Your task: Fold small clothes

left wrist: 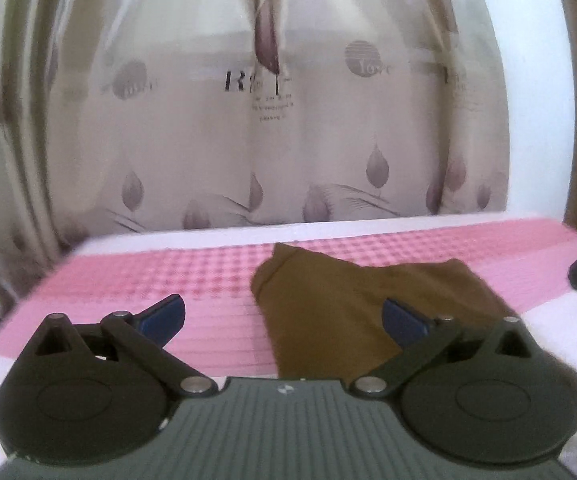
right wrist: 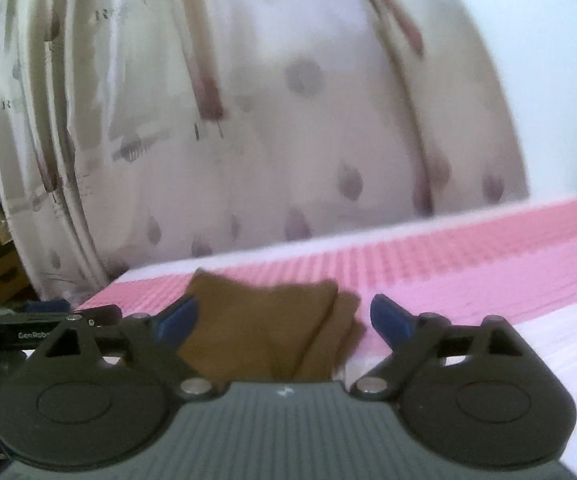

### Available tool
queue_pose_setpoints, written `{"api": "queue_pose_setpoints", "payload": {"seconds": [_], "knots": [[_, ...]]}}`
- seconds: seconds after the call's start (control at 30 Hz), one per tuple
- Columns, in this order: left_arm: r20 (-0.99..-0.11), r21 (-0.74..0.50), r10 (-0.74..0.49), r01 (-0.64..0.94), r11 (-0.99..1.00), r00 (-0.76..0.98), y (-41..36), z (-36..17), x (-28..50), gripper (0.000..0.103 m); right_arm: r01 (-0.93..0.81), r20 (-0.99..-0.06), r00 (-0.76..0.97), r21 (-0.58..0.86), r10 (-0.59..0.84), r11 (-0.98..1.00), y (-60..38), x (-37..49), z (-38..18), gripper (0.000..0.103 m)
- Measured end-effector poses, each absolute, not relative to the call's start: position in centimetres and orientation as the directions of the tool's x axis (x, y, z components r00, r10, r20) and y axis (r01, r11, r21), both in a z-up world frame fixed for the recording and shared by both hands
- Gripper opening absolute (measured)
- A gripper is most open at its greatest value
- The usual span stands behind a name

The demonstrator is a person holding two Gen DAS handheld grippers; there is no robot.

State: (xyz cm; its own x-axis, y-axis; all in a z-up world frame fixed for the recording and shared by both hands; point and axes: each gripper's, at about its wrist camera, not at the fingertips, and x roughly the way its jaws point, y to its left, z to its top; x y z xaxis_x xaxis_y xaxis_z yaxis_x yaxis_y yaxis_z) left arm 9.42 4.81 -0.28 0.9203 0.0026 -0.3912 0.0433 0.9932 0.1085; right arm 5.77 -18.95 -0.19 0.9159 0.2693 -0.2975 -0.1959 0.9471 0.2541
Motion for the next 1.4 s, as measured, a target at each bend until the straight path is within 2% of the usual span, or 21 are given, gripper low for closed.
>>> {"api": "queue_pose_setpoints", "payload": {"seconds": [0.13, 0.33, 0.47, 0.53, 0.63, 0.83, 1.4], "knots": [[-0.368, 0.220, 0.115, -0.034, 0.975, 0.923, 3.1, 1.1, 7.5, 0.103, -0.174, -0.267, 0.935, 0.233, 0.235, 0.957, -18.3, 2.9, 0.2, 0.098], [-0.234, 0.258, 0.183, -0.120, 0.959, 0.955, 1.9, 3.3, 4.0, 0.103, -0.173, -0.252, 0.940, 0.227, 0.230, 0.958, -18.1, 0.1, 0.5, 0.099], [-0.199, 0.263, 0.120, -0.065, 0.963, 0.973, 1.5, 4.5, 1.9, 0.103, -0.176, -0.248, 0.940, 0.239, 0.235, 0.955, -18.2, -0.9, 0.8, 0.099], [-0.213, 0.209, 0.080, -0.035, 0.977, 0.974, 1.9, 4.9, 1.0, 0.103, -0.184, -0.244, 0.939, 0.236, 0.241, 0.954, -18.1, -1.5, 1.1, 0.099], [-0.286, 0.139, 0.031, 0.009, 0.990, 0.958, 2.3, 5.3, 1.0, 0.103, -0.191, -0.242, 0.939, 0.227, 0.245, 0.955, -17.9, -1.9, 1.3, 0.099], [-0.374, 0.059, 0.034, -0.012, 0.998, 0.927, 3.7, 4.5, 1.5, 0.103, -0.168, -0.275, 0.936, 0.192, 0.218, 0.967, -17.3, -2.3, 1.0, 0.099], [-0.437, 0.013, 0.026, -0.022, 1.000, 0.899, 4.9, 1.9, 2.4, 0.103, -0.147, -0.306, 0.934, 0.134, 0.182, 0.980, -16.2, -2.5, 0.4, 0.099]]}}
